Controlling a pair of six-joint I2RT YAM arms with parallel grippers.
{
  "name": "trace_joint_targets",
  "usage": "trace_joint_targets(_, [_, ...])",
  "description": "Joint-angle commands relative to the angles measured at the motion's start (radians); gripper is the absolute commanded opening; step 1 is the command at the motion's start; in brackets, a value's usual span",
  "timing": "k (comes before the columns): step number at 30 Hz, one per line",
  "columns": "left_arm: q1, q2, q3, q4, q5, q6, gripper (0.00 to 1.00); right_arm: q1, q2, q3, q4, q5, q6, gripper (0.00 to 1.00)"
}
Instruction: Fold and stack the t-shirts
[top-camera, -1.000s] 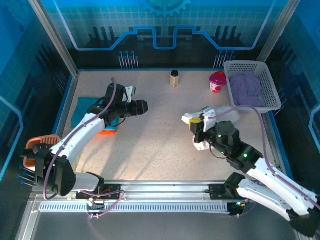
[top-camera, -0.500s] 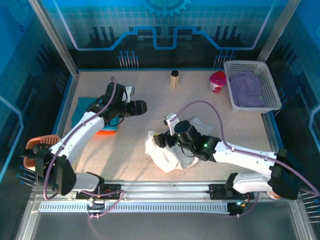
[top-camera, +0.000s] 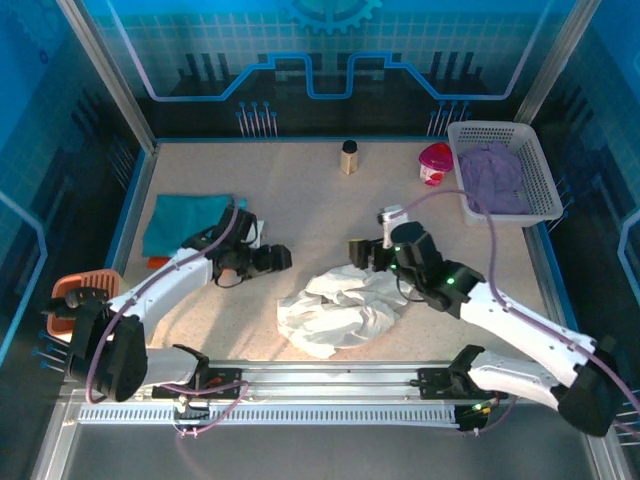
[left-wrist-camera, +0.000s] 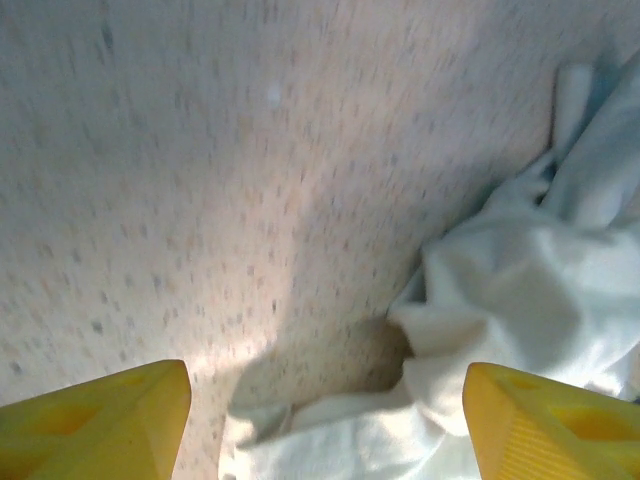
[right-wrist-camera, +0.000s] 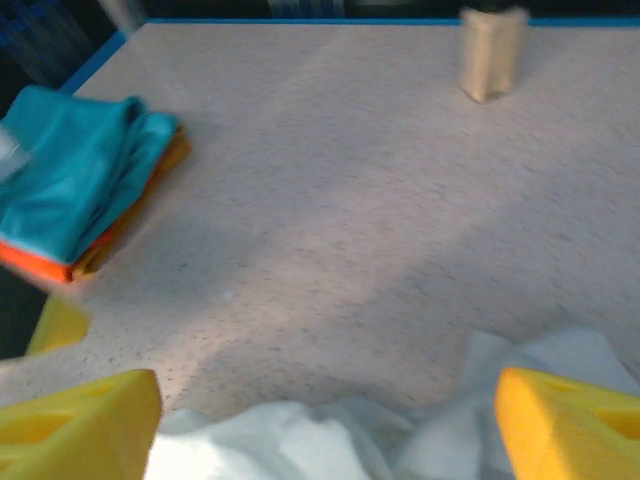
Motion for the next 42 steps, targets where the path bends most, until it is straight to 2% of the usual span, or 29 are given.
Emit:
trace_joint_targets(1, [-0.054,-0.05,-0.074,0.045,0.038,-0.126,0.73,-0.156,-0.054,-0.087,-0.167,-0.109,0.107,0.83])
trace_joint_targets(4, [-0.093,-0.06,-0.134,0.111,0.038,-0.184,0.72,-0.318,-0.072,-0.155,-0.186,-0.224,0.161,0.86])
trace_joint_targets(6, [-0.102,-0.048,-0.139,0.135,0.034,-0.189,0.72,-0.393,-0.057,-0.182,-0.18,-0.283,0.174,0.87])
trace_joint_targets(10, [-0.106,0.004,-0.113,0.189,0.023,-0.191,0.7,-0.46,0.049,-0.183,-0.132,-0.332,0.168,0.86])
trace_joint_targets(15, [-0.114,0.09,-0.102,0.301,0.076,-0.237,0.68,-0.452,0.237,-0.121,-0.025,-0.441,0.158,0.85])
trace_joint_targets(19, [-0.127,0.125,-0.098,0.345,0.082,-0.257,0.64,-0.381,0.319,-0.065,0.02,-0.482,0.144,0.86])
trace_joint_targets(22, [-0.132,0.13,-0.09,0.363,0.082,-0.264,0.6,-0.322,0.329,-0.04,0.007,-0.441,0.128,0.86])
trace_joint_targets(26, [-0.132,0.132,-0.036,0.299,0.057,-0.209,0.57,-0.32,0.288,-0.029,-0.076,-0.401,0.105,0.86])
trace_joint_targets(29, [-0.132,0.143,0.012,0.234,0.055,-0.15,0.49,-0.319,0.219,-0.037,-0.146,-0.375,0.06,0.85])
trace_joint_targets(34, [-0.136,0.159,0.042,0.179,0.06,-0.109,0.49,-0.318,0.15,-0.055,-0.289,-0.32,0.017,0.9])
trace_joint_targets(37, [-0.135,0.159,0.038,0.175,0.05,-0.105,0.51,-0.32,0.143,-0.091,-0.318,-0.307,0.05,0.91])
trace_joint_targets(39, [-0.135,0.158,0.046,0.167,0.048,-0.102,0.52,-0.321,0.152,-0.117,-0.314,-0.314,0.078,0.89])
trace_joint_targets(42, [-0.136,0.153,0.053,0.163,0.042,-0.101,0.52,-0.318,0.166,-0.153,-0.267,-0.342,0.113,0.8])
